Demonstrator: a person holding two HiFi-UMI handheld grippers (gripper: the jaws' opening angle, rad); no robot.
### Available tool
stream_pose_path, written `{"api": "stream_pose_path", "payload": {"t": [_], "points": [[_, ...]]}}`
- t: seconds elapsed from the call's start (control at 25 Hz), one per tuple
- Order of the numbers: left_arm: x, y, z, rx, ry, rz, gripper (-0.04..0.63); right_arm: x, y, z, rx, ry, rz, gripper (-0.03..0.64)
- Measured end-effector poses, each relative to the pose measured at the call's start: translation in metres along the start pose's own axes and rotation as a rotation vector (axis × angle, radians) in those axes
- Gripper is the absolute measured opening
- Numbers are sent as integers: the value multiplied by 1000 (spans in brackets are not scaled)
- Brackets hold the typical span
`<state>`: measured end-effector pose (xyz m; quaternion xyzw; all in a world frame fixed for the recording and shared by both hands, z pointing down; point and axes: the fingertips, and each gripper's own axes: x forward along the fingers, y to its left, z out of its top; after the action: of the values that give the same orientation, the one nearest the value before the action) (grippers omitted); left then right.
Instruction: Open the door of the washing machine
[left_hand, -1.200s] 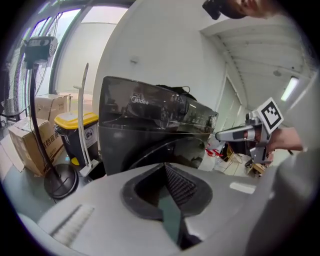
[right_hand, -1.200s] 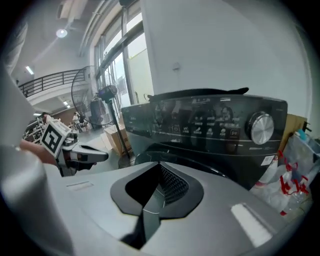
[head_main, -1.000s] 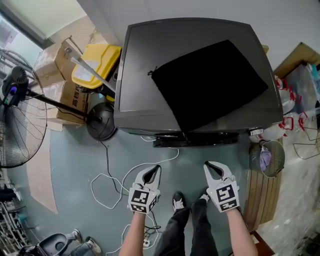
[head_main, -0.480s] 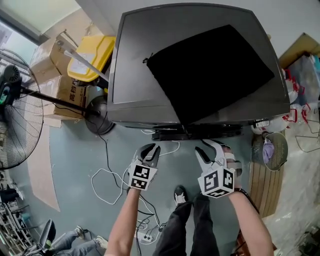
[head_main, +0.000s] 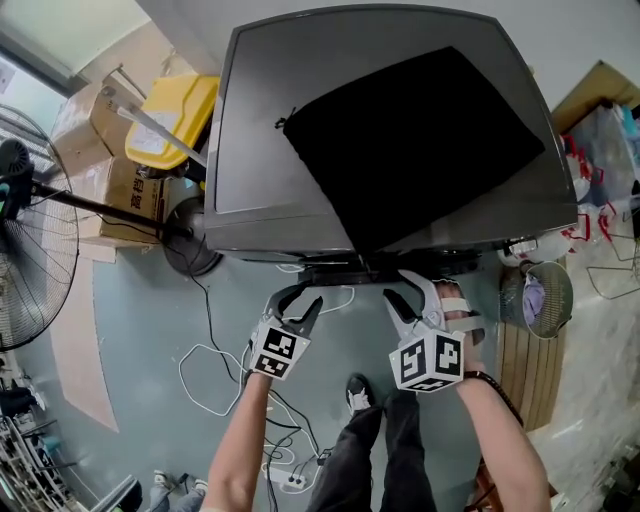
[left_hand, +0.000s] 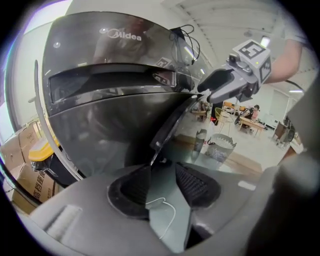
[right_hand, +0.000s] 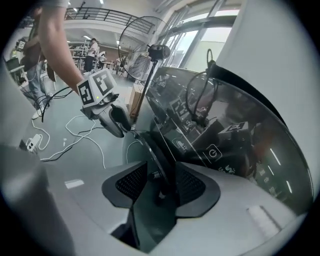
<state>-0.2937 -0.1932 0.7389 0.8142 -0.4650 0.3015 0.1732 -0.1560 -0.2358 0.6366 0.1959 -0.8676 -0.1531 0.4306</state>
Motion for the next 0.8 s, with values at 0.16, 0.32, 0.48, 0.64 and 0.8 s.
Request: {"api": "stream_pose_path", "payload": {"t": [0.16,0.32,0.48,0.64,0.8], "points": [[4,5,3,14,-7,-20,213,10,1,13,-53,8,26,150],[18,0,3,33,15,-68,227,19,9,24,-85,14,72,150],[31,-4,9,49,26,-127,240,29,16,29,-115,13,55,150],[42,-9,11,52,34,-150,249,33,15,25,-83,-4,30,150],[39,-7,9,50,18,-118,253,34,18,29,-51,-18,19,150]]}}
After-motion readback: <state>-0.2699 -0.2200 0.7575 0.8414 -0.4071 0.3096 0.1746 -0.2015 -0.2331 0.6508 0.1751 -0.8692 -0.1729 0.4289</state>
